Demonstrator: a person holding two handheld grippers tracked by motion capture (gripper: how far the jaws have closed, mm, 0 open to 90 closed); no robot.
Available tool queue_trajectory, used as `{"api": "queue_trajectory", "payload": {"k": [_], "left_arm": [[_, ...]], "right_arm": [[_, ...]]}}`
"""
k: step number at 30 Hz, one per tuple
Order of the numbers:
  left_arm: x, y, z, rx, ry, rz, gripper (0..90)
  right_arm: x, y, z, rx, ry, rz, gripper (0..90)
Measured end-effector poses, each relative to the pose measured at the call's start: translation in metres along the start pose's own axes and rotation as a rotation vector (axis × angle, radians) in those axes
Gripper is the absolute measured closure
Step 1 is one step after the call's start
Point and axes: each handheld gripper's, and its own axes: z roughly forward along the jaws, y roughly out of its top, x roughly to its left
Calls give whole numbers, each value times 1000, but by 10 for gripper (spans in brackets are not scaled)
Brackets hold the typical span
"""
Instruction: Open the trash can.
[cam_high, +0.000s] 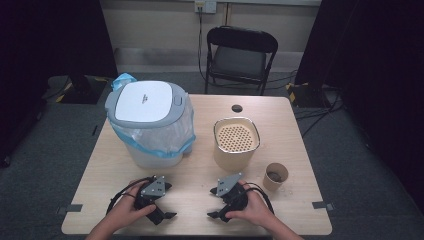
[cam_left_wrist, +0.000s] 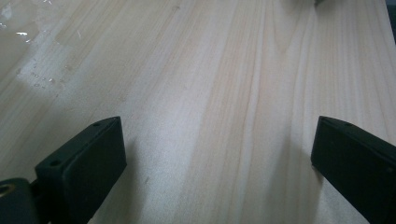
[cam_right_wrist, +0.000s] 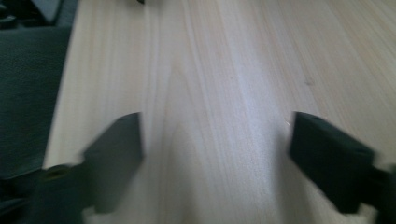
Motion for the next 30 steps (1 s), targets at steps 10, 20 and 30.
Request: {"api": "queue_trajectory", "payload": {"k": [10, 20, 30], "left_arm": [[0, 0, 0, 1, 0, 0, 24], [0, 1, 0, 10, -1, 4, 15], [0, 1, 0, 9, 0, 10, 11]], "right_arm": [[-11, 25, -29, 62, -20, 11, 254], [-27, 64, -60, 54, -21, 45, 325], [-41, 106, -87, 46, -40, 54, 365]]}}
